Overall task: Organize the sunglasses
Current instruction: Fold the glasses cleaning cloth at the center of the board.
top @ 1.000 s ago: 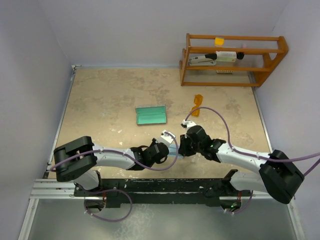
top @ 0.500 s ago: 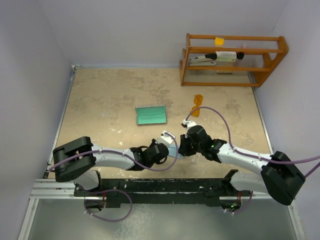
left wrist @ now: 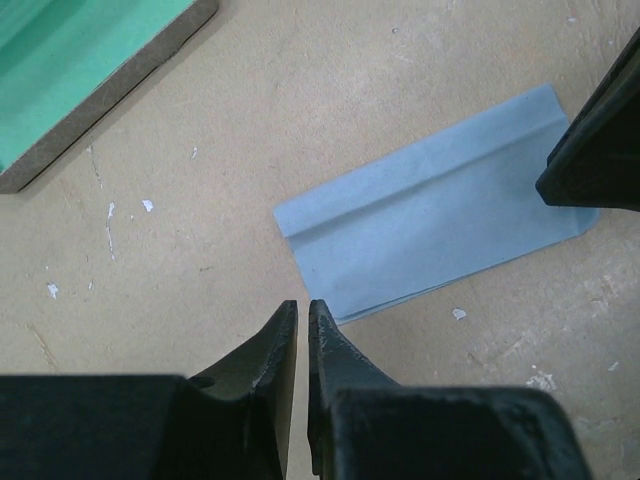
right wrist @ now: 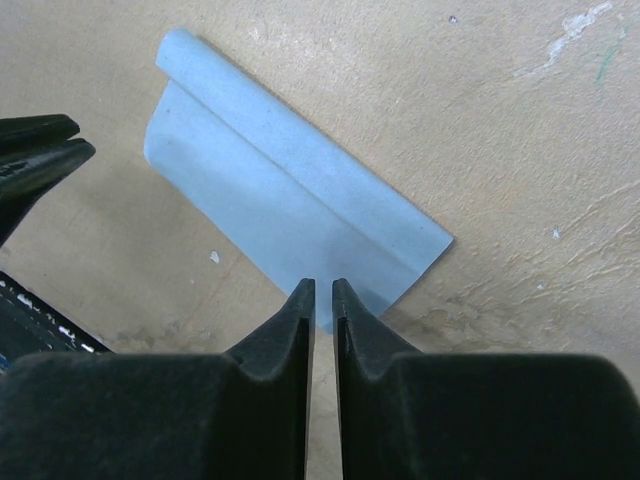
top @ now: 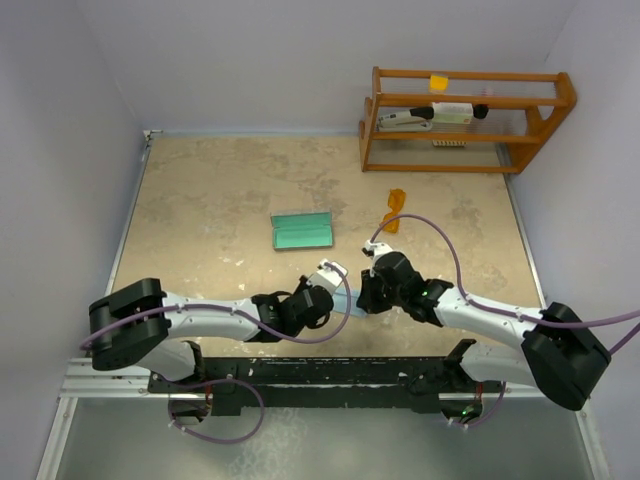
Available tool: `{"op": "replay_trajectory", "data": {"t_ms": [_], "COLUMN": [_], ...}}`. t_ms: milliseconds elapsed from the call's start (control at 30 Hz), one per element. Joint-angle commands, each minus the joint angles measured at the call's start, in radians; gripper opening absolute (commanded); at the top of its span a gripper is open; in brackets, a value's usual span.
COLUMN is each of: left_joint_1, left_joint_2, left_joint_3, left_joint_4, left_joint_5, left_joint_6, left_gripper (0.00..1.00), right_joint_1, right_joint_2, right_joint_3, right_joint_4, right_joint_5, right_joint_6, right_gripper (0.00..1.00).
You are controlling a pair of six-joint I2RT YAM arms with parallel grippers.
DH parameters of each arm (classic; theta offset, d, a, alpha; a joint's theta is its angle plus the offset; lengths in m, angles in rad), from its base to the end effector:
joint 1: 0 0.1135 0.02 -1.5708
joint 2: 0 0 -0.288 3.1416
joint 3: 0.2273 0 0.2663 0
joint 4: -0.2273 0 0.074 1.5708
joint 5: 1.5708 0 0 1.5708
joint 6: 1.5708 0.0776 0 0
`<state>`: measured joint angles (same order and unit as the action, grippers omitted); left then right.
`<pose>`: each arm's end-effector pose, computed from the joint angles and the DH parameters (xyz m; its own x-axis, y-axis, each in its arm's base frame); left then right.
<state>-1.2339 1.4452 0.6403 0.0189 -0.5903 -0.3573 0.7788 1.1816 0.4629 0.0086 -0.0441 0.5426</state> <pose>0.1415 -0.2735 0.1559 -0.4479 0.3997 -0.7998 0.5310 0.8386 0.1218 0.1829 0.1854 0.1555 -0.7720 -0.0371 -0.6345 -0.3817 0.8253 0.4162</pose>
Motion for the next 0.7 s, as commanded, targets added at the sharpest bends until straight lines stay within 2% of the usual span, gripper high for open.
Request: {"op": "replay_trajectory", "data": {"t_ms": [0,33,333,667], "left_joint_1": [-0.007,-0.007,-0.008,-0.012], "left_joint_2": [-0.026,-0.019,0.045,0.156], "left_joint_3": [0.021,0.018,-0.006,-0.01], "left_joint_4": [0.036,0.049,0.208,0.283], "left_joint_5": [-0.025,-0.023,0.004,0.023], "left_joint_6": [-0.024,-0.026,-0.067,-0.093], "left_gripper": [0.03,0.0,0.0,0.0], "right_joint_1": [0.006,0.007,0.008,0.009], "right_joint_2": [-0.01,-0.007,0.009,0.03], "right_joint_3": [-0.018,-0.019,-0.017,-0.021], "right_joint_4": [0.032,0.035,0.042,0.052], "right_joint_5": [0.0,-0.002,0.004,0.0], "right_joint_6": [0.012,0.013,0.013,0.011], "right_gripper": [0.13,0.12,0.08,0.08]}}
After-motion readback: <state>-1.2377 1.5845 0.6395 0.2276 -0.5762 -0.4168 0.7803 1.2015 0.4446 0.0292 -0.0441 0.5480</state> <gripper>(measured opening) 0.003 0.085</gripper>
